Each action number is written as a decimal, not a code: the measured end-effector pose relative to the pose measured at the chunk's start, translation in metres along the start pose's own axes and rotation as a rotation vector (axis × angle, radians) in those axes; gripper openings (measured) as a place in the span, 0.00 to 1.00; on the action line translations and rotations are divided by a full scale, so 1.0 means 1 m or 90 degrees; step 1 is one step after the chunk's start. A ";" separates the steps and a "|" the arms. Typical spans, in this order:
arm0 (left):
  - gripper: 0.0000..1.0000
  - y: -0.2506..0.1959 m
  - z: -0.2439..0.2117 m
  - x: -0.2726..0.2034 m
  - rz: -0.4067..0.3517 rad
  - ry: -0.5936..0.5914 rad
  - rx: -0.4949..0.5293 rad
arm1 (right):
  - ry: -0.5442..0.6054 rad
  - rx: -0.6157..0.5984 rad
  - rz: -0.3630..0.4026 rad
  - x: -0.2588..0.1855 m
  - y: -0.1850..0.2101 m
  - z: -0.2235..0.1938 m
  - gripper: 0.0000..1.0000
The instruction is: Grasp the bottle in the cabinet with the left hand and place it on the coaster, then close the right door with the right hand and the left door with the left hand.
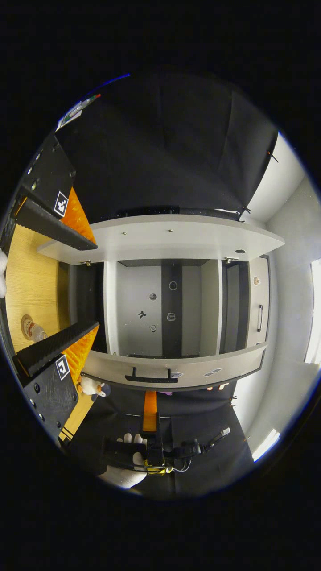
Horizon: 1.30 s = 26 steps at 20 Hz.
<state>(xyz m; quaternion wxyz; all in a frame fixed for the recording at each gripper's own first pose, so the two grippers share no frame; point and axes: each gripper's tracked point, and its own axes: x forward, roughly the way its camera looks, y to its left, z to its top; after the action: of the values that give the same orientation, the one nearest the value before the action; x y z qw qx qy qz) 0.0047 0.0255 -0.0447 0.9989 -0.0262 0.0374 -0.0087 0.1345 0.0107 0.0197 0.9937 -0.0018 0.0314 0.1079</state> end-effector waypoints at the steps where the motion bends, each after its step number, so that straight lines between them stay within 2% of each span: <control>1: 0.96 0.001 0.000 0.000 -0.003 -0.001 0.002 | -0.001 0.004 -0.010 -0.007 -0.004 0.000 0.82; 7: 0.96 0.010 -0.004 0.000 -0.031 -0.003 0.001 | 0.002 0.013 -0.033 -0.059 -0.004 -0.018 0.82; 11: 0.96 0.037 -0.006 -0.001 -0.018 -0.005 0.019 | 0.011 0.008 -0.056 -0.093 -0.001 -0.044 0.82; 14: 0.95 0.074 -0.003 0.002 0.012 -0.006 0.037 | 0.027 0.008 -0.070 -0.112 0.004 -0.067 0.82; 19: 0.95 0.142 0.016 0.014 0.074 -0.022 0.053 | 0.066 0.006 -0.044 -0.128 0.032 -0.101 0.82; 26: 0.96 0.215 0.055 0.057 0.139 -0.051 0.109 | 0.085 -0.006 -0.028 -0.134 0.038 -0.106 0.82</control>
<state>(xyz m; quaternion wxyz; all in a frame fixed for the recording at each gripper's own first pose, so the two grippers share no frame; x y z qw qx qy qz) 0.0685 0.2417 -0.0059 0.9932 0.0627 -0.0004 0.0981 -0.0112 0.0184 -0.0770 0.9915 -0.0147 0.0968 0.0857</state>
